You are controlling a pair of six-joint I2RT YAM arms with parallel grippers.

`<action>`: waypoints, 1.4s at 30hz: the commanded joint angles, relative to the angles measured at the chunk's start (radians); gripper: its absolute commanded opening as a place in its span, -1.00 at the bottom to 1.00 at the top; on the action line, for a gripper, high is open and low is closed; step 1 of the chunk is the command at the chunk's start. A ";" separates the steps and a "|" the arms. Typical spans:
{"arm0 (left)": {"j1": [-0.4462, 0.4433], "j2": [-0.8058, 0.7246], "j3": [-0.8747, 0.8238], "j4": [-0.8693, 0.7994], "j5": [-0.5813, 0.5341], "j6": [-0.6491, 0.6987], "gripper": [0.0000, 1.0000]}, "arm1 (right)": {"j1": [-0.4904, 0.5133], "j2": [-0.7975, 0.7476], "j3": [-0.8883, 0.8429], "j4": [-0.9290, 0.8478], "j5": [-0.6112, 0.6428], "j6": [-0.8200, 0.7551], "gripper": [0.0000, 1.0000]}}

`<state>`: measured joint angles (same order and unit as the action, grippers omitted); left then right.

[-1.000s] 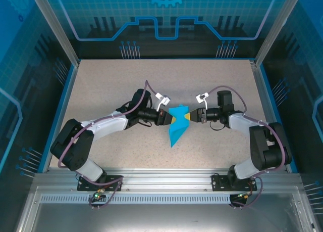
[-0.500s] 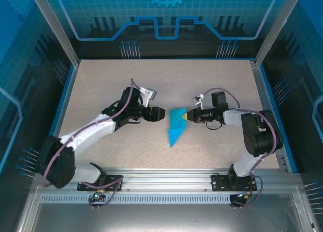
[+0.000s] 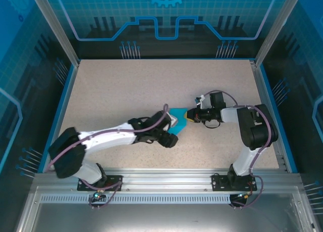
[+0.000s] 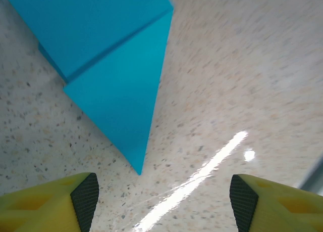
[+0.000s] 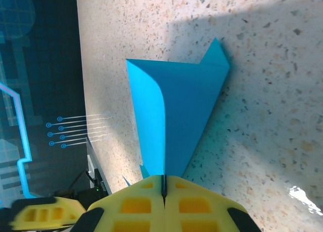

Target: Fold a paper plane with a square sheet of paper (fold left side to right side)

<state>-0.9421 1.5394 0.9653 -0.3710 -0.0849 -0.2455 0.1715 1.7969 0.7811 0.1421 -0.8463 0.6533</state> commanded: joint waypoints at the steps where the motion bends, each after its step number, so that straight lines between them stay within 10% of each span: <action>1: -0.048 0.093 0.117 -0.111 -0.175 -0.015 0.45 | 0.019 0.028 0.022 -0.014 0.002 0.016 -0.97; 15: -0.102 0.466 0.427 -0.336 -0.423 -0.012 0.23 | 0.036 0.050 0.042 -0.042 -0.007 0.001 -0.96; 42: -0.106 0.488 0.391 -0.287 -0.424 -0.052 -0.48 | 0.042 0.066 0.083 -0.121 -0.008 -0.057 -0.84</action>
<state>-1.0454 2.0384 1.3766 -0.6712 -0.5190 -0.2714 0.2031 1.8557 0.8394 0.0605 -0.8444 0.6235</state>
